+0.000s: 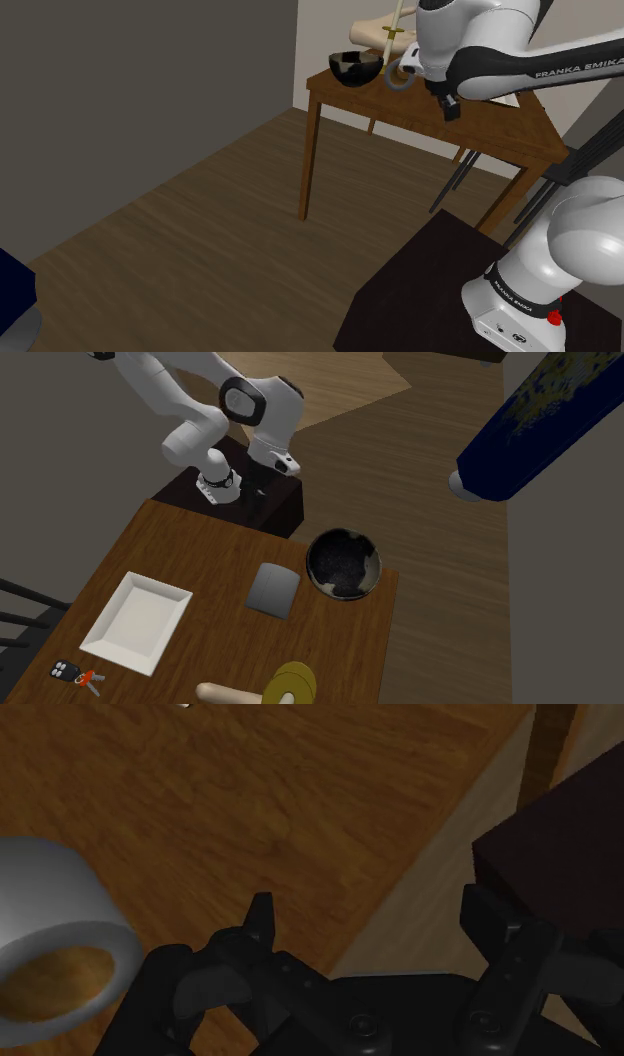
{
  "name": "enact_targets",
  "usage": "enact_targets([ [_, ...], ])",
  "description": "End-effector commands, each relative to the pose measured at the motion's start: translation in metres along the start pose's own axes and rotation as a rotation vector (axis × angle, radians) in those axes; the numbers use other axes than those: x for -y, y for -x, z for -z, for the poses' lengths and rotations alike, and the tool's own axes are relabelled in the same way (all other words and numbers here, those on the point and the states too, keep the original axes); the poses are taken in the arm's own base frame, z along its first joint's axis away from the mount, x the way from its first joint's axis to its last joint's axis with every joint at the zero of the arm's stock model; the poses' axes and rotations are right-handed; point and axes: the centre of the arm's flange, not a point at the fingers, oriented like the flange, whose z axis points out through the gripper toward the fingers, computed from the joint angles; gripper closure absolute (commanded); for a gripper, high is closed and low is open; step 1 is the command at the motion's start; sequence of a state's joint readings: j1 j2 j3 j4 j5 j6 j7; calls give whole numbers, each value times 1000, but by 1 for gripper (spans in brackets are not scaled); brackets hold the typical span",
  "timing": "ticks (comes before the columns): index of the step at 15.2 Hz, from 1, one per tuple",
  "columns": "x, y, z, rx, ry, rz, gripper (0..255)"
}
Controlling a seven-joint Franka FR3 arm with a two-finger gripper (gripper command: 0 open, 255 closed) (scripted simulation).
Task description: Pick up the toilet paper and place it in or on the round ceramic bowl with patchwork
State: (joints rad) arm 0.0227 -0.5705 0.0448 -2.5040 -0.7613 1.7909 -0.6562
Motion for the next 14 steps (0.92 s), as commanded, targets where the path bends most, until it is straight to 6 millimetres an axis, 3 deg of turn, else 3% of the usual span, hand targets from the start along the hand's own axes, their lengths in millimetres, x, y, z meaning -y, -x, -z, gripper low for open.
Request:
enact_targets([
  [1,-9,-6,-11,42,104,106,0],
  [10,-52,-44,-51,215,539,548,0],
  [14,-64,-47,-66,228,571,580,0],
])
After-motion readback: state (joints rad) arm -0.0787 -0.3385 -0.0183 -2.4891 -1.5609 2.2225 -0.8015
